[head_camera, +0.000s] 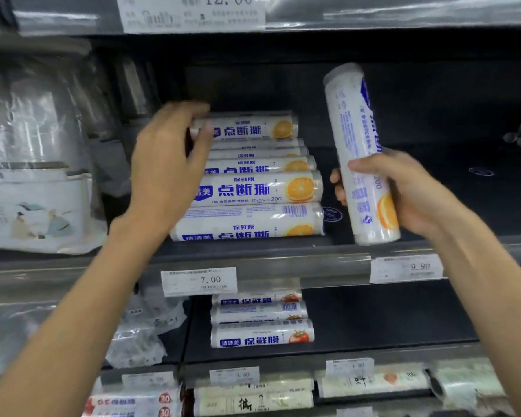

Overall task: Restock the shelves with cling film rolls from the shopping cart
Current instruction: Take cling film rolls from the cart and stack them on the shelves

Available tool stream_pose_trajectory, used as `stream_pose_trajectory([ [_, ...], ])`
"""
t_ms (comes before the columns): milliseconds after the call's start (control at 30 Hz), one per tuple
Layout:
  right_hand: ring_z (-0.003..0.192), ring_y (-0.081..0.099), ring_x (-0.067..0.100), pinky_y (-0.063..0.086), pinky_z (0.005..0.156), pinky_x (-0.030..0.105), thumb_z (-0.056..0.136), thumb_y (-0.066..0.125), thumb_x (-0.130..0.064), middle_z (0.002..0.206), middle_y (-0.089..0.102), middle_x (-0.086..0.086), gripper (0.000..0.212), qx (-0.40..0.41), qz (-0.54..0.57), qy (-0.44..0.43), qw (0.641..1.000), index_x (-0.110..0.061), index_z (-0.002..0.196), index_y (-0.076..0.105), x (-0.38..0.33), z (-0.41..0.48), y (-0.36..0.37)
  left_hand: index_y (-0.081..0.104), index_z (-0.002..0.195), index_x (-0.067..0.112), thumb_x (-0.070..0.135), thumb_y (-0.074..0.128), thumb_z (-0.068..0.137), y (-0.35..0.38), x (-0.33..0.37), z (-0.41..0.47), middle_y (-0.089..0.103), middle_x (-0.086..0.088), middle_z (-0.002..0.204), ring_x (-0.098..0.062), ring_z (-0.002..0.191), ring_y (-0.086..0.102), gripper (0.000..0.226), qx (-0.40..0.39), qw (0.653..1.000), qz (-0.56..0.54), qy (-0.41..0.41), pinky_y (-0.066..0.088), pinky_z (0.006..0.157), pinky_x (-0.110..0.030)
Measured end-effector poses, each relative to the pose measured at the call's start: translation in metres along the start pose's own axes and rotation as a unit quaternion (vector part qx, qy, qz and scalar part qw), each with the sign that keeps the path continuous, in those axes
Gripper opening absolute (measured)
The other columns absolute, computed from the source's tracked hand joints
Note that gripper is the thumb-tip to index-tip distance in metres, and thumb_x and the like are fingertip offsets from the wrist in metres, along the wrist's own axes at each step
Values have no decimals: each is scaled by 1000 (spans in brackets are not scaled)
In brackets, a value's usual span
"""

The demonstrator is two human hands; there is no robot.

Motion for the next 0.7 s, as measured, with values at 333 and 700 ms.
stream_pose_trajectory([
  [333,94,62,13,45,76,21,75,74,-42,111,62,-2,60,-14,-458,-112,882,-16,126,58,-57,99,37,57,102,-7,14,42,94,4,-22,-152,61,-26,101,-34,96,52,27,93,984,151,7,41,84,-40],
  [700,108,48,19,40,93,29,72,79,-32,119,50,4,66,-119,-581,-192,782,-14,131,55,-30,166,86,55,91,2,17,36,92,13,-31,-155,62,-22,89,-30,86,50,25,124,976,178,12,39,75,-41],
])
Point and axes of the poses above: each hand's wrist, its own z-axis towards the middle knuckle, its own y-axis out of the palm, x = y × z, the point moved 7 cm from there along z, towards the middle knuckle
